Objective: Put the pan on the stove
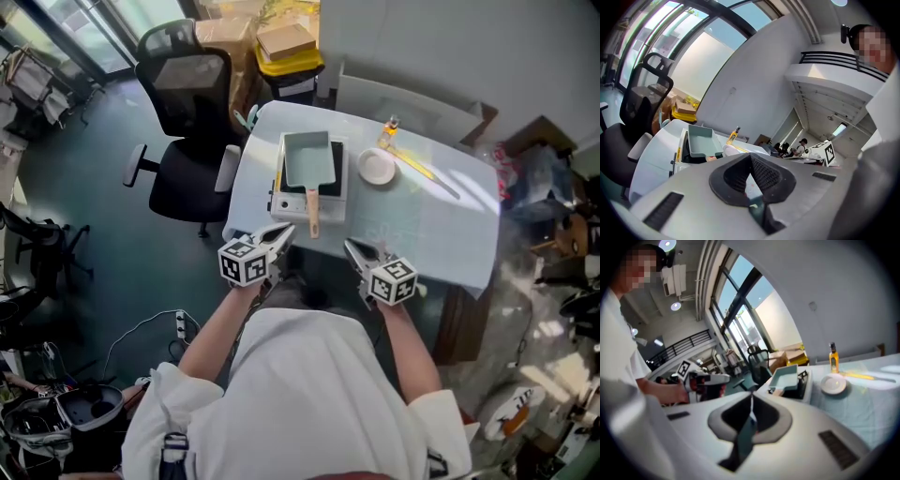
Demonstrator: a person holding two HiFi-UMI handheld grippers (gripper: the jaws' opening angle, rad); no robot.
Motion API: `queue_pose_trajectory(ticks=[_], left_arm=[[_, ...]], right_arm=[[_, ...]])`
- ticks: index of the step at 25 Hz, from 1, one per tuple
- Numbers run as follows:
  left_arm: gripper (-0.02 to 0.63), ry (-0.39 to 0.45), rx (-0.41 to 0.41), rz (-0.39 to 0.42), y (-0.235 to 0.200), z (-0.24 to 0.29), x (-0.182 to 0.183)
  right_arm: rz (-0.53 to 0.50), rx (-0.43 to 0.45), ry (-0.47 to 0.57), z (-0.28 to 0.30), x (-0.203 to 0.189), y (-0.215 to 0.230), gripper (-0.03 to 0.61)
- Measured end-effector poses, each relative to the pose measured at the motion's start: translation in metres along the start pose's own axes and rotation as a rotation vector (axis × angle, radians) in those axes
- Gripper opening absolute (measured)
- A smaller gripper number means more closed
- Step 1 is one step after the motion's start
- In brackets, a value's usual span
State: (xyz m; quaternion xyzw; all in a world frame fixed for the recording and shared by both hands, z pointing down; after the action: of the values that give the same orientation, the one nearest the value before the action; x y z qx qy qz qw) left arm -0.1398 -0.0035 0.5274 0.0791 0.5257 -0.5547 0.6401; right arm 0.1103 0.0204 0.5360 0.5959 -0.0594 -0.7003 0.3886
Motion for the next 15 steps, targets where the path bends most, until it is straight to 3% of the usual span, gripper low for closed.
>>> queue_pose_trajectory(ticks=[9, 15], left_arm=[[0.026, 0.016, 0.022, 0.038, -0.011, -0.042, 0.006], [0.028, 0.001, -0.001, 0.071, -0.023, -0.064, 0.02]], right_arm=[[-0.117, -0.021, -0.006, 0.009, 0.009, -0.032, 0.035], [-0.106, -0.082, 0.041, 0.014, 0.021, -0.047, 0.035]])
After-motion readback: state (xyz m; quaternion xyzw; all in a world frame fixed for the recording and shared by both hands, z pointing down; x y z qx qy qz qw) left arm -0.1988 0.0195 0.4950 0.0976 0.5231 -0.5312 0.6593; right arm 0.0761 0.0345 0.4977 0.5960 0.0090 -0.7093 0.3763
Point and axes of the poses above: the fingertips, and each gripper's own axes: z forward along the fingers, y to its right, x out of its top, the point moved 8 cm from there along -z, backward along the fingers, and after that the axes turned 12 degrees about x, right-handed, at the moved point
